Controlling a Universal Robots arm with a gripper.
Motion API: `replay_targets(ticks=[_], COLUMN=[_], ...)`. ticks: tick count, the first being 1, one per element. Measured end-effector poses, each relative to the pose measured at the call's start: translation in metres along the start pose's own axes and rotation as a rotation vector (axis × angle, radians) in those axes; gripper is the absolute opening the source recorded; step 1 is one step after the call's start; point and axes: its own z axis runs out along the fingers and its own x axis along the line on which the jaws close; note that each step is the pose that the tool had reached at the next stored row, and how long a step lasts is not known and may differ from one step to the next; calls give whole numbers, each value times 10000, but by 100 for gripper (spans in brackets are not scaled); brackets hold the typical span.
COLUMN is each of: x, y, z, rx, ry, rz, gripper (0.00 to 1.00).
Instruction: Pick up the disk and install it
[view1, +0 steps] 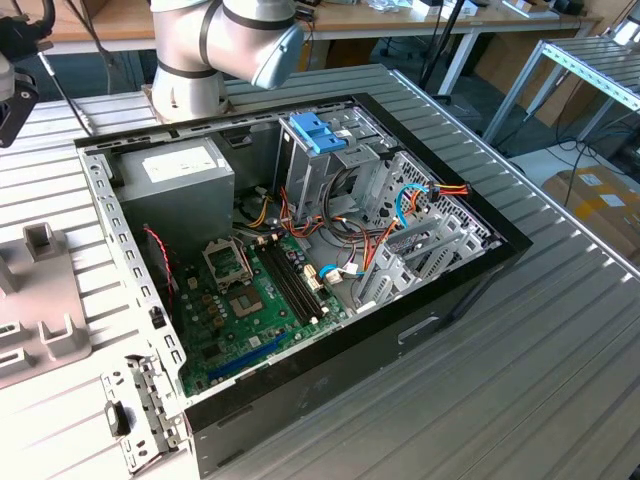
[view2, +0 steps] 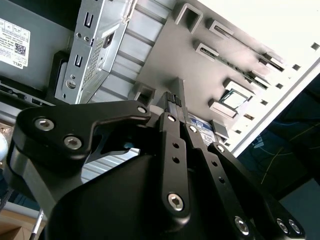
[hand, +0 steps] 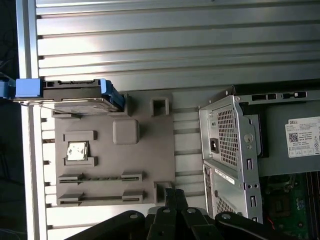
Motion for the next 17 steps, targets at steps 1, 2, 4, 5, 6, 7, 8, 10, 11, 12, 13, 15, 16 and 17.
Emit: replay_targets(ticks=[1,2,4,5,6,7,8,10,11,12,13,15,16,17], x=[4,8,16,20,23,31,39,54,64,71,77,87,91,98], y=[0,-1,-1,-1,-2,-2,-3,-4,-5,-5,-6,-7,-7,-7], z=[0,0,0,0,0,0,0,0,0,-1,0,-1,-1,-1], rx=[0,0,0,0,0,0,0,0,-1,0,0,0,0,0], ry=[0,0,0,0,0,1,0,0,0,1,0,0,0,0], rz=[0,0,0,0,-1,0,0,0,0,0,-1,0,0,0], gripper=[11,11,11,11,11,11,11,11,11,11,11,11,11,11])
